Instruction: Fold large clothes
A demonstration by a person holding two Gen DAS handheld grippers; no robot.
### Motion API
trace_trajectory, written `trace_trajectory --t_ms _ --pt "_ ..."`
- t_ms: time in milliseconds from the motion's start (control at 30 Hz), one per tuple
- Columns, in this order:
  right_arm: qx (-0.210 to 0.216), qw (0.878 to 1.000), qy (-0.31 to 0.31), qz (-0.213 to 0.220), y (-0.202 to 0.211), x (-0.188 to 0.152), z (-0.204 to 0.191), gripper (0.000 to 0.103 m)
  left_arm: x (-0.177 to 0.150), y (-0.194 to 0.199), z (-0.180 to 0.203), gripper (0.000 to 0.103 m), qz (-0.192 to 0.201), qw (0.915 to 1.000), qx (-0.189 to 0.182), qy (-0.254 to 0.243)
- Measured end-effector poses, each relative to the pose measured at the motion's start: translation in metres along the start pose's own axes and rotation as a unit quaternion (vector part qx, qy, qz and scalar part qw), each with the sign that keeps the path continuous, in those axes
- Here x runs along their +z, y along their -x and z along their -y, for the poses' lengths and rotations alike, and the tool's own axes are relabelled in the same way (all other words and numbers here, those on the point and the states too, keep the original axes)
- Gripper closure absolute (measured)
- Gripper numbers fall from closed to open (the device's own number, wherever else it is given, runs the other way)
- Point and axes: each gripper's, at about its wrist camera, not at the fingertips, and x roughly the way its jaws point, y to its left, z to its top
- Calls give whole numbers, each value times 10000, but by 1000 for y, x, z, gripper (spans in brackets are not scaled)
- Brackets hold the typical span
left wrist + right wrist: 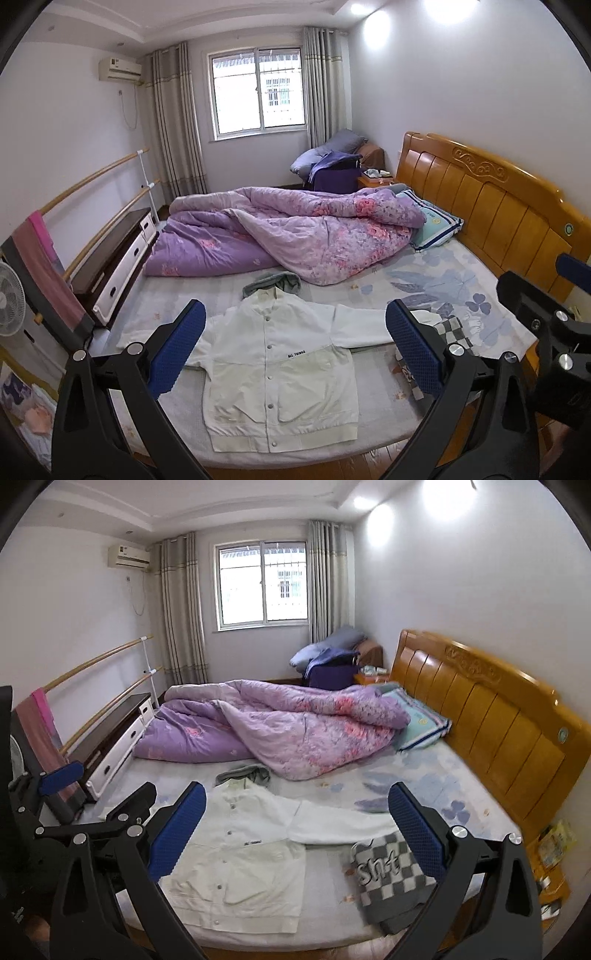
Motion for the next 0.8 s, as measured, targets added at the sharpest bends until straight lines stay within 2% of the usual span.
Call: trace_trajectory --t_ms 100,200,800 --pt "-186 9997 117 -77 -4 -1 1 8 1 -2 -7 5 -8 9998 -7 175" --pt "-126 9997 141 -168 -5 -4 -1 8 4 -1 -11 5 27 9996 -19 295" --pt "-122 9994 53 -326 -15 -8 8 8 5 -3 -4 5 -32 9997 -13 232"
